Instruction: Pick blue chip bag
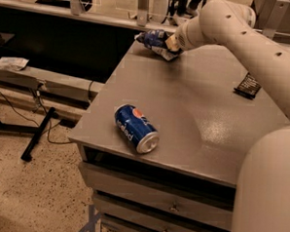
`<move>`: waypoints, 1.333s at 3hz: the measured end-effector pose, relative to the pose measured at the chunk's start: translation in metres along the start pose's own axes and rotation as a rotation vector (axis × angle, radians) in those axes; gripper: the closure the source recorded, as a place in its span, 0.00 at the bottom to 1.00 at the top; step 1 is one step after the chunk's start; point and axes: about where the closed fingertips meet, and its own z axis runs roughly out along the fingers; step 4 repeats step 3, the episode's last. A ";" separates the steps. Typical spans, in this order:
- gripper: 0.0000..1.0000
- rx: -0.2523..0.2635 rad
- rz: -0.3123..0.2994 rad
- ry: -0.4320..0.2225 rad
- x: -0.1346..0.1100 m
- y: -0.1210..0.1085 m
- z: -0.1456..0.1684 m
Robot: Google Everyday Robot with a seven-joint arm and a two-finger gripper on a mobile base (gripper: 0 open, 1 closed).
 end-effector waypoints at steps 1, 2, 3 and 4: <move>1.00 -0.029 -0.023 -0.096 -0.019 0.002 -0.016; 1.00 -0.067 -0.057 -0.209 -0.039 0.007 -0.057; 1.00 -0.085 -0.113 -0.242 -0.044 0.016 -0.062; 1.00 -0.085 -0.113 -0.242 -0.044 0.016 -0.062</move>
Offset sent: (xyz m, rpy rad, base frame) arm -0.0868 -0.0082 0.1261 0.1498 -0.3113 0.2748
